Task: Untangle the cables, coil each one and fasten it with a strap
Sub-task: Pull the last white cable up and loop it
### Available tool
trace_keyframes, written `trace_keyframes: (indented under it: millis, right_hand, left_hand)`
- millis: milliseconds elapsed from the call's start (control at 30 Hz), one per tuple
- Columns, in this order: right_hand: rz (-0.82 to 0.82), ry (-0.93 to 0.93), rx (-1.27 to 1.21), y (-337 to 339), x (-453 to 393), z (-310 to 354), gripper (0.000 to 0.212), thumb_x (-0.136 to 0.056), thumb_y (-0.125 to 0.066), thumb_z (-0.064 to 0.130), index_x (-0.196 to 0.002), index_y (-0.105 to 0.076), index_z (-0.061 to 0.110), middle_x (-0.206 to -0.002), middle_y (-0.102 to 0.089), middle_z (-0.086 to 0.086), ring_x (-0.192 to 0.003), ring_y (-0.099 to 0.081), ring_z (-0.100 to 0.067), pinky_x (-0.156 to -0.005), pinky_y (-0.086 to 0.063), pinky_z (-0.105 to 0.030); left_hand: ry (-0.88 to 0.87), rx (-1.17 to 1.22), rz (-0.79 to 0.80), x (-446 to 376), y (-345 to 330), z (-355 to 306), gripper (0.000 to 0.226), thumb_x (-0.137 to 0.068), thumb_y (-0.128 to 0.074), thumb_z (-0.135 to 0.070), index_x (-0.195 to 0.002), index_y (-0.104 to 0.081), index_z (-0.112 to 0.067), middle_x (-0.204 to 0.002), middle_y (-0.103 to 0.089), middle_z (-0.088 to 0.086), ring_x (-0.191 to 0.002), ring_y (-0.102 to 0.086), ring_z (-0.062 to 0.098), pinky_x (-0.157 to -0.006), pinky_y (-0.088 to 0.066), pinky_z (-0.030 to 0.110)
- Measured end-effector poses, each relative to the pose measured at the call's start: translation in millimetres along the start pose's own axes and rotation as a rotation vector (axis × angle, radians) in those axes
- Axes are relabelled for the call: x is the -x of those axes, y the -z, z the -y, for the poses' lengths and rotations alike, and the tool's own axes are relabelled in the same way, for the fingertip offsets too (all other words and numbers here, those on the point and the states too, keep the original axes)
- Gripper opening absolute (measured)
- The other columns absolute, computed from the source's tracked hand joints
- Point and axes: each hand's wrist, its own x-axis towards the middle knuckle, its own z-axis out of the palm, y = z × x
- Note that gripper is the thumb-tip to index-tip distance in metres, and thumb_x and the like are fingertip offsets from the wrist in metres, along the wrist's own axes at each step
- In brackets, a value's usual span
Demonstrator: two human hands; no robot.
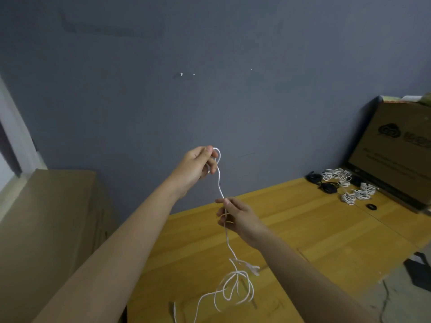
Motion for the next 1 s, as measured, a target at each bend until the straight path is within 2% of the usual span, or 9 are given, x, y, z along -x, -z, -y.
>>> trace_keyframes:
  millis: [133, 267, 367, 433, 533, 633, 700, 800, 1000]
  right_hand:
    - [-0.182, 0.231, 0.323, 1.2, -1.0, -15.5, 0.019, -0.102, -0.041, 0.022, -0.097, -0.055, 0.010, -0.068, -0.052, -0.002, -0.045, -0.042, -0.004, -0.049, -0.038, -0.022]
    - [-0.313, 0.414, 0.485, 3.2, 2.5, -26.8, 0.013, -0.101, -0.044, 0.016, -0.097, -0.055, 0.023, -0.074, -0.053, 0.002, -0.059, -0.045, -0.008, -0.056, -0.037, -0.025]
    - [-0.182, 0.341, 0.491, 4.5, 6.1, -43.1, 0.025, -0.101, -0.043, 0.009, -0.115, -0.058, 0.022, -0.071, -0.054, 0.004, -0.058, -0.046, -0.010, -0.054, -0.038, -0.024]
    - [-0.119, 0.215, 0.379, 11.2, 3.2, -45.6, 0.021, -0.101, -0.044, 0.008, -0.112, -0.062, 0.009, -0.061, -0.050, 0.000, -0.049, -0.045, -0.007, -0.049, -0.038, -0.019]
    - [-0.211, 0.058, 0.278, 25.3, -16.9, -25.6, 0.014, -0.098, -0.051, 0.013, -0.098, -0.057, 0.000, -0.056, -0.049, -0.009, -0.037, -0.045, -0.009, -0.041, -0.040, -0.020]
    - [-0.403, 0.209, 0.352, 36.4, -45.0, 20.6, 0.023, -0.094, -0.060, 0.015, -0.073, -0.054, 0.007, -0.051, -0.050, -0.005, -0.040, -0.046, -0.016, -0.049, -0.041, -0.029]
    - [-0.556, 0.371, 0.355, 38.1, -55.0, 59.4, 0.027, -0.093, -0.061, 0.018, -0.067, -0.057, 0.012, -0.054, -0.053, 0.000, -0.049, -0.047, -0.015, -0.055, -0.041, -0.029]
    - [-0.697, 0.575, 0.276, 38.0, -55.3, 105.8, 0.021, -0.097, -0.055, 0.021, -0.080, -0.063, 0.010, -0.062, -0.053, 0.004, -0.057, -0.047, -0.008, -0.053, -0.038, -0.017]
    - [-0.671, 0.653, 0.541, 40.0, -72.1, 113.1, 0.037, -0.102, -0.041, 0.031, -0.068, -0.053, 0.027, -0.056, -0.043, 0.012, -0.074, -0.047, -0.022, -0.067, -0.032, -0.031]
  left_hand:
    - [0.041, 0.042, -0.015, -1.2, -3.4, 5.3, 0.025, -0.106, -0.030, -0.023, -0.092, -0.048, -0.016, -0.072, -0.072, -0.008, -0.041, -0.037, 0.007, -0.046, -0.032, 0.014]
    - [0.061, 0.104, -0.025, 2.1, -14.2, 9.7, 0.017, -0.106, -0.028, -0.022, -0.104, -0.042, -0.013, -0.104, -0.072, -0.005, -0.058, -0.064, 0.010, -0.045, -0.033, 0.013]
    - [0.056, 0.122, -0.052, 2.7, -19.8, 14.7, 0.012, -0.106, -0.028, -0.024, -0.102, -0.036, -0.016, -0.114, -0.067, -0.004, -0.070, -0.071, 0.012, -0.051, -0.040, 0.012]
    - [0.033, 0.111, -0.045, 1.0, -21.8, 17.7, 0.013, -0.106, -0.027, -0.025, -0.096, -0.034, -0.020, -0.116, -0.064, -0.002, -0.070, -0.071, 0.011, -0.053, -0.043, 0.013]
    - [-0.022, 0.069, -0.046, -6.5, -20.4, 18.0, 0.015, -0.106, -0.026, -0.024, -0.092, -0.031, -0.023, -0.121, -0.060, 0.002, -0.070, -0.070, 0.009, -0.055, -0.044, 0.014]
    - [-0.109, 0.042, -0.073, -22.9, -17.5, 3.5, 0.012, -0.106, -0.026, -0.026, -0.095, -0.030, -0.025, -0.129, -0.057, 0.005, -0.073, -0.071, 0.007, -0.058, -0.046, 0.014]
    - [-0.160, 0.059, -0.110, -34.2, -12.6, -12.4, 0.009, -0.106, -0.025, -0.024, -0.099, -0.029, -0.021, -0.130, -0.056, 0.002, -0.073, -0.070, 0.005, -0.060, -0.046, 0.015]
    - [-0.221, 0.096, -0.147, -45.5, -3.5, -36.0, 0.008, -0.106, -0.024, -0.023, -0.102, -0.029, -0.018, -0.125, -0.057, -0.001, -0.075, -0.070, 0.006, -0.058, -0.046, 0.015]
    - [-0.208, 0.122, -0.125, -42.1, 0.0, -53.5, 0.019, -0.106, -0.028, -0.020, -0.091, -0.040, -0.016, -0.100, -0.073, 0.000, -0.070, -0.070, 0.014, -0.050, -0.041, 0.016]
